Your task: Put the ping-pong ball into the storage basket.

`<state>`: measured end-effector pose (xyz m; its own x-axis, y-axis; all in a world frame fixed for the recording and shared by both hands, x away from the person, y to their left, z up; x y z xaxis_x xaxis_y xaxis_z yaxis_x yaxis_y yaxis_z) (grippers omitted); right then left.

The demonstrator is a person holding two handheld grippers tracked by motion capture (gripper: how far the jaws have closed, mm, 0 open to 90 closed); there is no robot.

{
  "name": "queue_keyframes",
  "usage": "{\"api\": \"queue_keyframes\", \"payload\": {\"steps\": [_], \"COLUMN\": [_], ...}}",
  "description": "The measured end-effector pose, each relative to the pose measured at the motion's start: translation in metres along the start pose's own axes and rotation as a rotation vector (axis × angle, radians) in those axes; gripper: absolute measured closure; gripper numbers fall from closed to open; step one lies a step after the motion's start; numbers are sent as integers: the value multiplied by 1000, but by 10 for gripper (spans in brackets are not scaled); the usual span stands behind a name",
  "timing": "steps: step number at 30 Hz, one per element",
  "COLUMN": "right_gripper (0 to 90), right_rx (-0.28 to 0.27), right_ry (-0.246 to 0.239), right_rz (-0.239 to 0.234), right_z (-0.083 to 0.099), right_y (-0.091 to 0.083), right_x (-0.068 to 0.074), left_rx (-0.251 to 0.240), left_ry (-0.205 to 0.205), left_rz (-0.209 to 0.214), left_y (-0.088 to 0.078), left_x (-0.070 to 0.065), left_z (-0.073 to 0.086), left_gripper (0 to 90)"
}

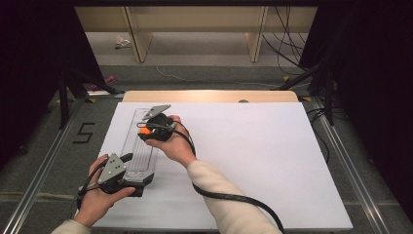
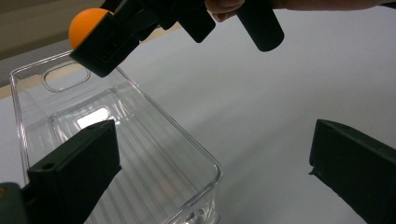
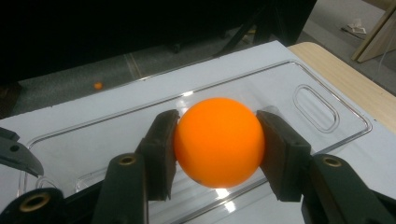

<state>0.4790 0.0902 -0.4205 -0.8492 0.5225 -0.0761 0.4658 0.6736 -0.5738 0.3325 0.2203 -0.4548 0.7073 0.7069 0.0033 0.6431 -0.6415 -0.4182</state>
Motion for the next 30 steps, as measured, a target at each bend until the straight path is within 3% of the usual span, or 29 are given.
{"api": "queue_keyframes", "payload": {"steps": [30], "right_gripper": [513], "right_rx": [5], "right_ry": [-3], "right_rz": [-2], "right_z": [-3], "right_y": [7], "right_x": [2], "left_rx": [0], "left_ry": [0], "left_rz": [1], "left_y": [-1], "left_x": [-1], "left_z": [-1], "left_gripper": [12]}}
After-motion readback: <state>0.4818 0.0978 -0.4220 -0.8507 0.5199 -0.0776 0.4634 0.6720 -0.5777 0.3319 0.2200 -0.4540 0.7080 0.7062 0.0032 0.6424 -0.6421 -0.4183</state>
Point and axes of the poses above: each handheld gripper's, and its own axes: y roughly forward along the jaws, z roughly out of its underside, x roughly to its left, the point moved 2 cm from there along y, roughly forward along the jaws, and after that the axes turned 6 degrees about z, right-handed, at the moved point
